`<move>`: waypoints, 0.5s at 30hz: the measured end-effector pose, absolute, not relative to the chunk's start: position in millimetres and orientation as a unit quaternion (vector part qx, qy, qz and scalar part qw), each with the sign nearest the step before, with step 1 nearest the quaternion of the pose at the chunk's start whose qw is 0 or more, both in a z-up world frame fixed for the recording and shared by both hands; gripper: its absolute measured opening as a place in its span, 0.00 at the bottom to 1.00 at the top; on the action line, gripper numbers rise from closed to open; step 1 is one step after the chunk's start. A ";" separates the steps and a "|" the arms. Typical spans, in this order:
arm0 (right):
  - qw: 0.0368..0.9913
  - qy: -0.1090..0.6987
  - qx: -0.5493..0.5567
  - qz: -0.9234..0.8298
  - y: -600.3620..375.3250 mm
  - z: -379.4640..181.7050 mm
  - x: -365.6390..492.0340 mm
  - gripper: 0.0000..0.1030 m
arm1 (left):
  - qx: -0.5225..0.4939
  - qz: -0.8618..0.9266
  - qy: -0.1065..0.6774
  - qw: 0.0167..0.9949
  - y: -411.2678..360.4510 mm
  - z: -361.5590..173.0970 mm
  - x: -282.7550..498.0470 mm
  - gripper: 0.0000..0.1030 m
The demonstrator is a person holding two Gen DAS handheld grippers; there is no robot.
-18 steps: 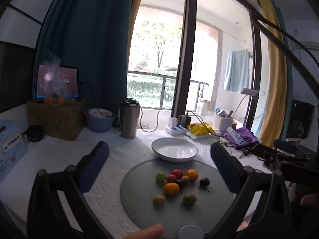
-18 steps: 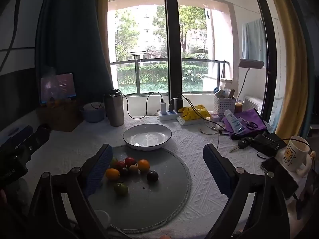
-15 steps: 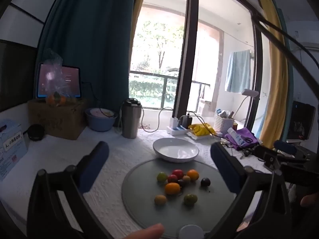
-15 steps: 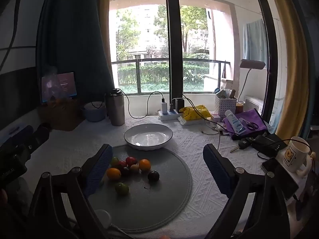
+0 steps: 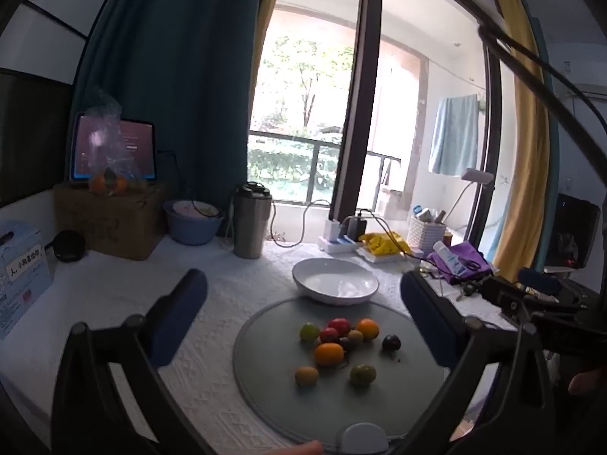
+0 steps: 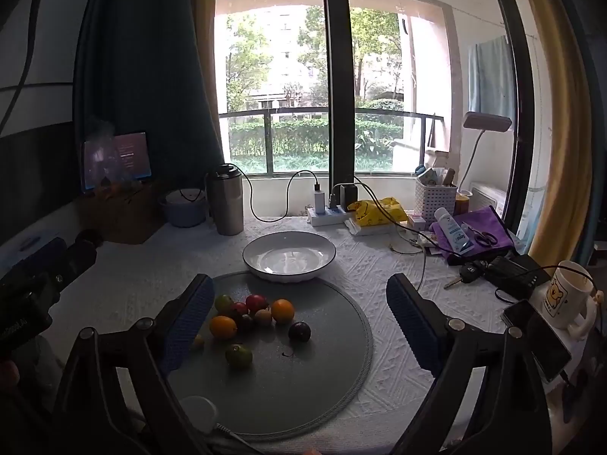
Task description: Organize fruits
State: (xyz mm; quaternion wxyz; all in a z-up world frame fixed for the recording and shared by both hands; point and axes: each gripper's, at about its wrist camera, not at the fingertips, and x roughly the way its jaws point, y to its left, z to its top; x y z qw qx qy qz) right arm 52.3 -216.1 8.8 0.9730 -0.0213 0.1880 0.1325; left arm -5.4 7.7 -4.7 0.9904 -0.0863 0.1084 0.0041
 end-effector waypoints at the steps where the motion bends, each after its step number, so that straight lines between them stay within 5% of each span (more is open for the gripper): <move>1: 0.973 0.188 -0.021 0.133 -216.4 8.7 52.3 0.91 | -0.086 0.005 0.108 0.990 7.8 -4.5 -5.6 1.00; 15: 0.971 0.198 -0.017 0.131 -217.9 5.8 55.0 0.91 | -0.087 0.001 0.113 0.990 9.6 -8.4 -5.0 1.00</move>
